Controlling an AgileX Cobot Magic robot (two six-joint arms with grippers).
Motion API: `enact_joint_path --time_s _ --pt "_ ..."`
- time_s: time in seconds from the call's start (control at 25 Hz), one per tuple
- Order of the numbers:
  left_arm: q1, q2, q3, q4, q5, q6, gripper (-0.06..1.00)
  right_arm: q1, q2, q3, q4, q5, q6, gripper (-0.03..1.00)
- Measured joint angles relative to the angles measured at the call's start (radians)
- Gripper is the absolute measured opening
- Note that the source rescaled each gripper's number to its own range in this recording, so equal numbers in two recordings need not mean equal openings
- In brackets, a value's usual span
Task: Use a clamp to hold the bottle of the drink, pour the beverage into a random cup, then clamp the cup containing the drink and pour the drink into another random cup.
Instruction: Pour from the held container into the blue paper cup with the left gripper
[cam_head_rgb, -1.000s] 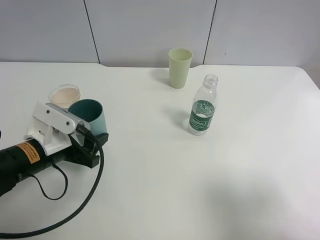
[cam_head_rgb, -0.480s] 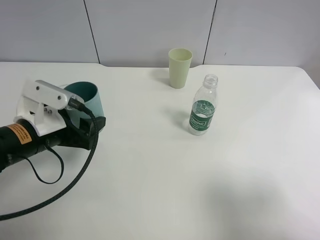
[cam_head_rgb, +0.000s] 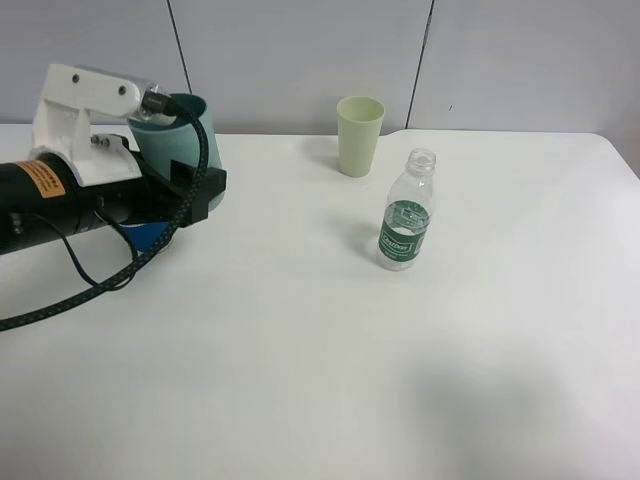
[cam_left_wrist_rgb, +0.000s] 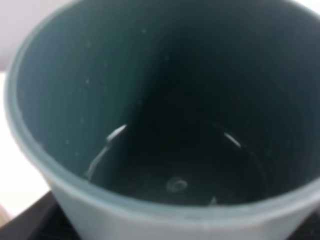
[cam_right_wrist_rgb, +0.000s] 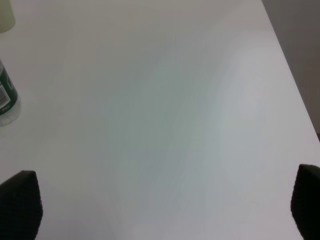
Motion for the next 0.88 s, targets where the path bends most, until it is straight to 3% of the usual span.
enact_joint_path --time_s 0.16,0.6,0.88 --pt "0.039 -0.044 -0.034 -0.002 0.037 0.012 0.01 0.000 0.000 0.000 0.000 0.000 0.000 1.00" --pt "0.290 -0.163 -0.043 0.058 0.179 0.021 0.01 0.000 0.000 0.000 0.000 0.000 0.000 1.00" --pt "0.418 -0.170 -0.043 0.062 0.238 0.096 0.01 0.000 0.000 0.000 0.000 0.000 0.000 1.00"
